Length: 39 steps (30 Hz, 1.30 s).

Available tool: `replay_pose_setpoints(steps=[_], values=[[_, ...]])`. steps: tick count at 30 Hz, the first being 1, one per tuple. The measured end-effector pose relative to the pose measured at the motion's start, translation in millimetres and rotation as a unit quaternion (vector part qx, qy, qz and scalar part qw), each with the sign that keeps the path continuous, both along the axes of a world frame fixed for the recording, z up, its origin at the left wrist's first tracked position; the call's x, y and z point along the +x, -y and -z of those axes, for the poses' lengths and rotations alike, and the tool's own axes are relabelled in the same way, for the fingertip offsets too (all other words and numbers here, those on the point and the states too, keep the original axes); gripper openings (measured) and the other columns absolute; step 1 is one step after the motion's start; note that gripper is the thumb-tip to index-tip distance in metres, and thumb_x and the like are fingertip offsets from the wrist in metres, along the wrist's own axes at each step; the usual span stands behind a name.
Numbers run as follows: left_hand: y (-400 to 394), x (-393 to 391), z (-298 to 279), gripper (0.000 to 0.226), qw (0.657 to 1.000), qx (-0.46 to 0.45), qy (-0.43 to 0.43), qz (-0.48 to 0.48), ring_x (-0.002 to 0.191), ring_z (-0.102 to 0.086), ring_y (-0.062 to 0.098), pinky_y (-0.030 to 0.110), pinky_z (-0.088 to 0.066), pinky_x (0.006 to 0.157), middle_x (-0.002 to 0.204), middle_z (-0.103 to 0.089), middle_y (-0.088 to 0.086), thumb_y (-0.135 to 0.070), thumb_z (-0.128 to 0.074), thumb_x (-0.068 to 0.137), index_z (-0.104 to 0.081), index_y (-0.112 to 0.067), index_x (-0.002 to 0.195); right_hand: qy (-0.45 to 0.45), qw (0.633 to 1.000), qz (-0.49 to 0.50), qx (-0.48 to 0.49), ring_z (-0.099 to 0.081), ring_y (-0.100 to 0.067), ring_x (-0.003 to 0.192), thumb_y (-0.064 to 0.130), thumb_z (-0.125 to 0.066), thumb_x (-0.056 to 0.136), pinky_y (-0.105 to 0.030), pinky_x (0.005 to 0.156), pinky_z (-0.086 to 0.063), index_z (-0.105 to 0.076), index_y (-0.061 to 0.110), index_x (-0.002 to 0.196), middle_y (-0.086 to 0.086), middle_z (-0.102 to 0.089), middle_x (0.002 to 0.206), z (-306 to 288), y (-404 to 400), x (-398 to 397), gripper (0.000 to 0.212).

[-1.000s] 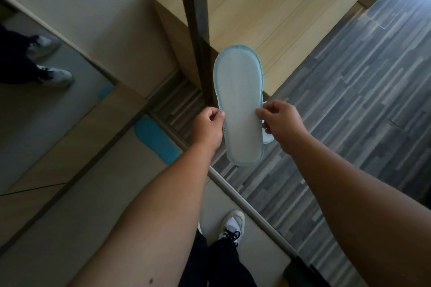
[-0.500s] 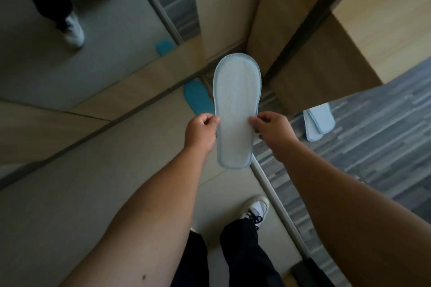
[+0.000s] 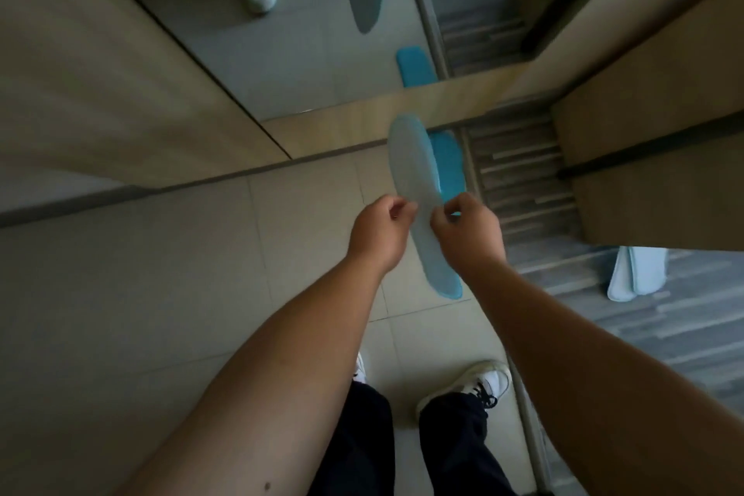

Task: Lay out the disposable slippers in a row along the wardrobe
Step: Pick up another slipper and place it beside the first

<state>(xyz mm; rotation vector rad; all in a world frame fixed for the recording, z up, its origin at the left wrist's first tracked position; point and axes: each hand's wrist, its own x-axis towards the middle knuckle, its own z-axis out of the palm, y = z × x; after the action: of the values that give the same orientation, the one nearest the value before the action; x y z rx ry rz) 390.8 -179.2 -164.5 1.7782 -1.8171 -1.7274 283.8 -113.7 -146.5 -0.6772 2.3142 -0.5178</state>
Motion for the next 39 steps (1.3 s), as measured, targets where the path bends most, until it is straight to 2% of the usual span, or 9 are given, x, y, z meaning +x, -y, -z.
replay_pose_setpoints(steps=[4,7,9,12,15,18,22,28,39], values=[[13.5,16.0,14.3,0.029,0.992,0.083,-0.065,-0.065,0.093,-0.069,0.020,0.045,-0.056,0.090,0.102,-0.073,0.002,-0.040,-0.053,0.089,-0.068,-0.021,0.107,-0.044,0.992,-0.118,0.004,-0.061,-0.020,0.078,0.029,-0.056,0.096,-0.028,0.061,-0.045,-0.060,0.012,0.098,-0.001,-0.064,0.089,17.0,15.2,41.7,0.018],[20.9,33.1,32.4,0.023,0.986,0.104,-0.069,-0.108,0.091,-0.070,0.022,0.042,-0.058,0.087,0.104,-0.072,0.008,-0.028,-0.050,0.095,-0.067,-0.016,0.104,-0.046,0.982,-0.182,-0.033,-0.066,-0.026,0.084,0.023,-0.054,0.097,-0.041,0.072,-0.056,-0.067,0.010,0.104,-0.007,-0.069,0.100,34.5,13.7,57.6,0.020],[23.0,45.3,50.5,0.020,0.986,0.099,-0.055,-0.119,0.089,-0.070,0.025,0.045,-0.059,0.084,0.099,-0.072,0.010,-0.026,-0.049,0.096,-0.066,-0.019,0.090,-0.047,0.974,-0.206,-0.077,-0.067,-0.030,0.089,0.017,-0.057,0.094,-0.045,0.076,-0.056,-0.071,0.007,0.099,-0.011,-0.069,0.104,46.5,6.8,62.0,0.019],[20.5,54.6,73.6,0.025,0.981,0.129,-0.055,-0.137,0.089,-0.071,0.026,0.047,-0.059,0.084,0.095,-0.072,0.010,-0.026,-0.047,0.097,-0.065,-0.023,0.080,-0.061,0.982,-0.161,-0.080,-0.061,-0.025,0.109,0.019,-0.058,0.094,-0.042,0.092,-0.053,-0.066,0.007,0.116,-0.010,-0.061,0.124,67.5,-2.6,51.0,0.026],[15.1,52.9,98.6,0.025,0.977,0.143,-0.058,-0.147,0.091,-0.069,0.039,0.054,-0.057,0.084,0.096,-0.071,0.021,-0.030,-0.049,0.093,-0.065,-0.014,0.081,-0.011,0.999,-0.038,-0.003,-0.055,-0.028,0.119,0.027,-0.054,0.096,-0.041,0.101,-0.045,-0.052,0.009,0.134,-0.011,-0.050,0.137,93.5,2.1,23.9,0.042],[9.3,43.9,126.9,0.025,0.973,0.158,-0.073,-0.149,0.095,-0.068,0.041,0.055,-0.056,0.086,0.100,-0.069,0.025,-0.024,-0.048,0.095,-0.063,-0.005,0.088,0.084,0.996,-0.012,0.041,-0.058,-0.032,0.113,0.028,-0.051,0.097,-0.039,0.095,-0.046,-0.058,0.009,0.127,-0.012,-0.063,0.123,125.5,12.6,-1.9,0.037],[5.3,27.3,165.4,0.022,0.970,0.153,-0.069,-0.175,0.093,-0.070,0.033,0.049,-0.057,0.087,0.100,-0.071,0.018,-0.021,-0.047,0.097,-0.066,-0.016,0.086,0.155,0.988,0.002,0.026,-0.064,-0.029,0.095,0.025,-0.057,0.091,-0.051,0.088,-0.054,-0.068,0.010,0.110,-0.007,-0.067,0.100,167.8,23.4,-23.1,0.026],[3.3,13.3,219.7,0.016,0.972,0.099,-0.009,-0.210,0.088,-0.069,0.025,0.044,-0.057,0.085,0.094,-0.073,0.010,-0.022,-0.053,0.095,-0.067,-0.017,0.090,0.168,0.985,0.003,0.032,-0.067,-0.027,0.088,0.027,-0.067,0.085,-0.052,0.081,-0.058,-0.064,0.021,0.090,-0.003,-0.068,0.091,230.7,32.2,-48.0,0.009],[27.3,-6.7,291.4,0.015,0.977,0.024,0.056,-0.204,0.085,-0.068,0.023,0.038,-0.056,0.083,0.088,-0.072,0.003,-0.027,-0.058,0.092,-0.070,-0.018,0.091,0.159,0.987,0.000,0.031,-0.067,-0.029,0.085,0.029,-0.068,0.082,-0.051,0.077,-0.058,-0.061,0.021,0.081,-0.007,-0.068,0.087,308.0,57.3,-64.7,0.011]])
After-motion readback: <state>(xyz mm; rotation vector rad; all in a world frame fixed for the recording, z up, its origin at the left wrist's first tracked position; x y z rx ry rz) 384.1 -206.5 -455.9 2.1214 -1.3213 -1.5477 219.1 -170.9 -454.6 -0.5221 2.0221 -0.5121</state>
